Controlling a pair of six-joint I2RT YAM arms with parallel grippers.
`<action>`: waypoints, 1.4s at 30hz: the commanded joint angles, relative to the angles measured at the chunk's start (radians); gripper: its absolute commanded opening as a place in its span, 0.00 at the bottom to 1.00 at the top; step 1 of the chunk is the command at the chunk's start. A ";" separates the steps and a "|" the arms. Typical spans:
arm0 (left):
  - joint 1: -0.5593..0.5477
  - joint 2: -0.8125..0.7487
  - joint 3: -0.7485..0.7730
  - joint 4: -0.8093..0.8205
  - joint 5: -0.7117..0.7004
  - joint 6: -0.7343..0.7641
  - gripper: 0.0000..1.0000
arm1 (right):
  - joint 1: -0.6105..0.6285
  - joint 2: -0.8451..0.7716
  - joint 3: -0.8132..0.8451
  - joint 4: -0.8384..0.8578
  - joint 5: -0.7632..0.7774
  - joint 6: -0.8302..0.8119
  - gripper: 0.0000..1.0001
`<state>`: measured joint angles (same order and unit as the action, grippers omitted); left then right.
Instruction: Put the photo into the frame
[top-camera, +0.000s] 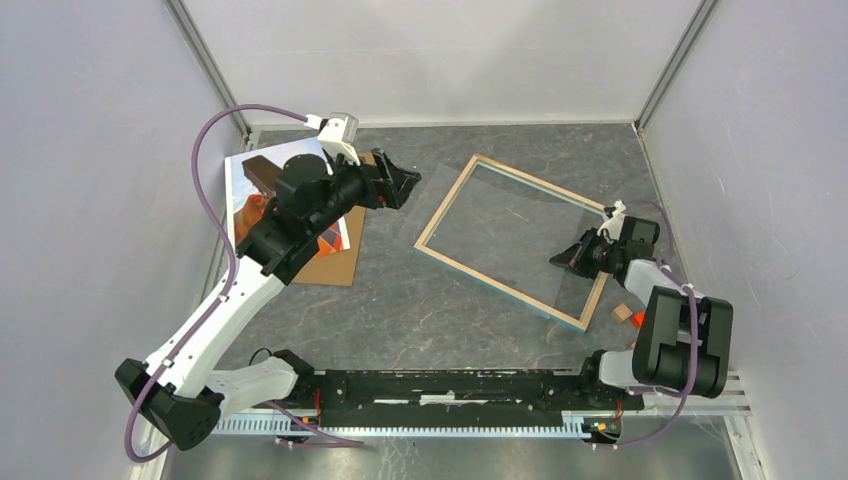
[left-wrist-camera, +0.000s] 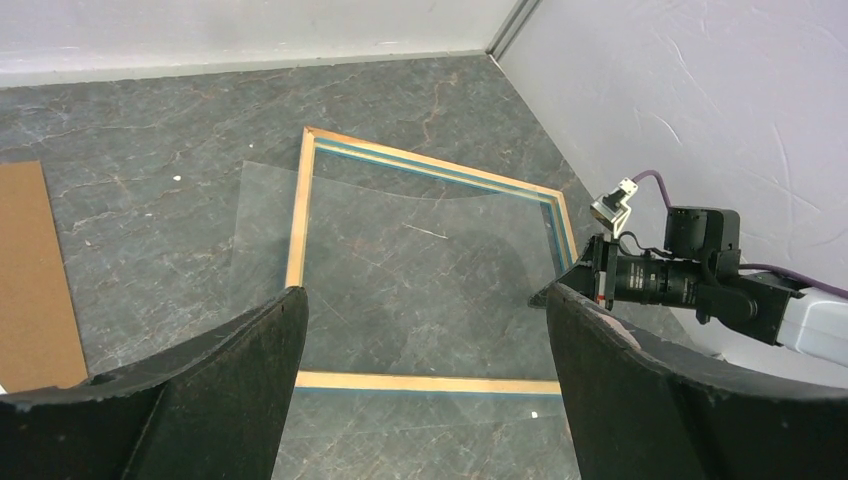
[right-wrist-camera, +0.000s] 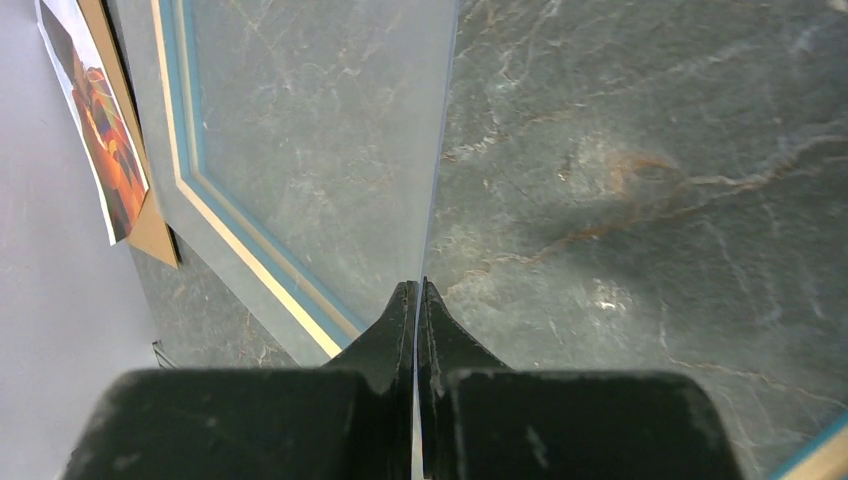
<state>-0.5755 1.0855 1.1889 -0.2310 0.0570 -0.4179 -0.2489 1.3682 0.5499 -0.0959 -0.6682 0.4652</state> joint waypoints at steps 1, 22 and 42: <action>-0.004 -0.014 0.012 0.024 0.020 -0.004 0.94 | -0.025 -0.035 0.036 -0.048 -0.002 -0.080 0.00; -0.009 -0.013 0.008 0.022 0.006 0.000 0.94 | -0.066 -0.089 0.116 0.020 -0.004 0.004 0.00; -0.008 0.005 0.009 0.022 0.020 -0.008 0.95 | -0.132 -0.001 0.219 -0.183 -0.012 -0.143 0.00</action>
<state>-0.5800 1.0863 1.1889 -0.2310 0.0616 -0.4179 -0.3668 1.3689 0.7158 -0.2379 -0.6773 0.3832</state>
